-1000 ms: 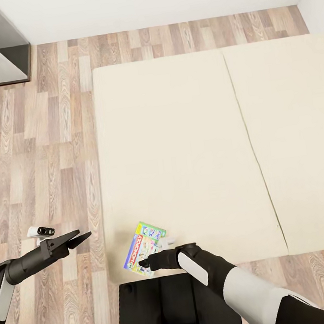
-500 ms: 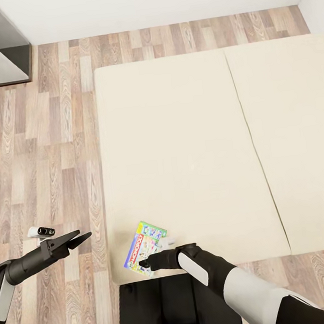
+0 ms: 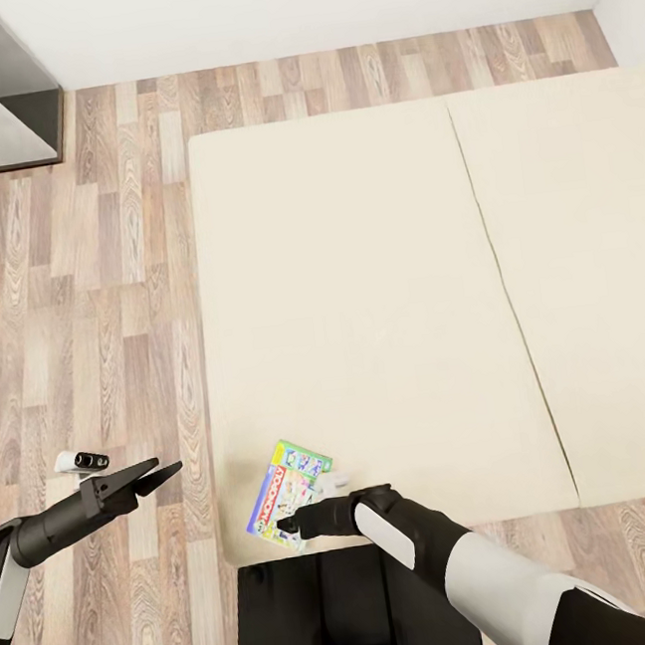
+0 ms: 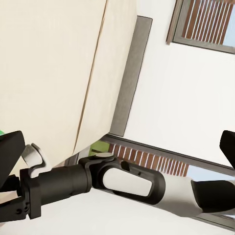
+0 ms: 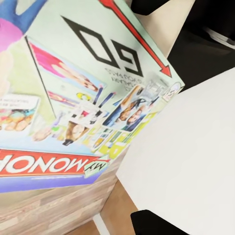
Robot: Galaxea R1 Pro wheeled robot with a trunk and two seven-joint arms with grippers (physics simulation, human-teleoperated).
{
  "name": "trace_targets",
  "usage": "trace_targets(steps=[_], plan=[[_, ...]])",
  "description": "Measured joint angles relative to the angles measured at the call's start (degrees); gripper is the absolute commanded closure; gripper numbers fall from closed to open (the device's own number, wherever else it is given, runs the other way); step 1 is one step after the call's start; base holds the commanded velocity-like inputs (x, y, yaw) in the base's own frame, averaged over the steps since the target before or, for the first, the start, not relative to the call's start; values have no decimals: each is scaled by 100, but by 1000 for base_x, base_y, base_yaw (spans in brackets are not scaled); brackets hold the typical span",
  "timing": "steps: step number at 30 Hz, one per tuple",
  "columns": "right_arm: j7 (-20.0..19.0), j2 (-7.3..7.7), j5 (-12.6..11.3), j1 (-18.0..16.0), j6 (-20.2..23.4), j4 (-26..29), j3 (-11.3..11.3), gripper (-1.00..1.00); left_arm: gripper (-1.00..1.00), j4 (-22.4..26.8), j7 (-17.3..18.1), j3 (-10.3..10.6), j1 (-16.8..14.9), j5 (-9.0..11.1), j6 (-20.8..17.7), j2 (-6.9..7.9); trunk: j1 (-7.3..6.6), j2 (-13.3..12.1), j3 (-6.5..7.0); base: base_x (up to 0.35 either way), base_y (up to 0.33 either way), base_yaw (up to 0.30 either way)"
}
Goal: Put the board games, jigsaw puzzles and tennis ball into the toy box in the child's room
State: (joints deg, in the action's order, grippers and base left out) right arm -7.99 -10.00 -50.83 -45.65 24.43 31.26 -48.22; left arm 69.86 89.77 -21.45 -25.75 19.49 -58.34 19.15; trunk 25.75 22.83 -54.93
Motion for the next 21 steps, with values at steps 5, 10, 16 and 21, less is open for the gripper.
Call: trace_targets(steps=[5, 10, 16, 21], plan=[[0, 0, 0, 0, -2, -3, -5, -100, -100, 0, 0, 0, 0, 3, 2, 3, 0, 0, 0, 0, 0, 0], [0, 0, 0, 0, 5, -4, -8, -100, -100, 0, 0, 0, -1, 6, 1, 1, 0, 0, 0, 0, 0, 0], [-1, 0, 0, 0, 7, -4, -1, -100, -100, 0, 0, 1, 0, 6, 0, -1, 0, 0, 0, 0, 22, 0], [-4, 0, 3, 1, 7, -4, 2, -100, -100, 1, 0, 0, 0, 4, -2, 0, 0, 0, 0, 0, 163, 0]])
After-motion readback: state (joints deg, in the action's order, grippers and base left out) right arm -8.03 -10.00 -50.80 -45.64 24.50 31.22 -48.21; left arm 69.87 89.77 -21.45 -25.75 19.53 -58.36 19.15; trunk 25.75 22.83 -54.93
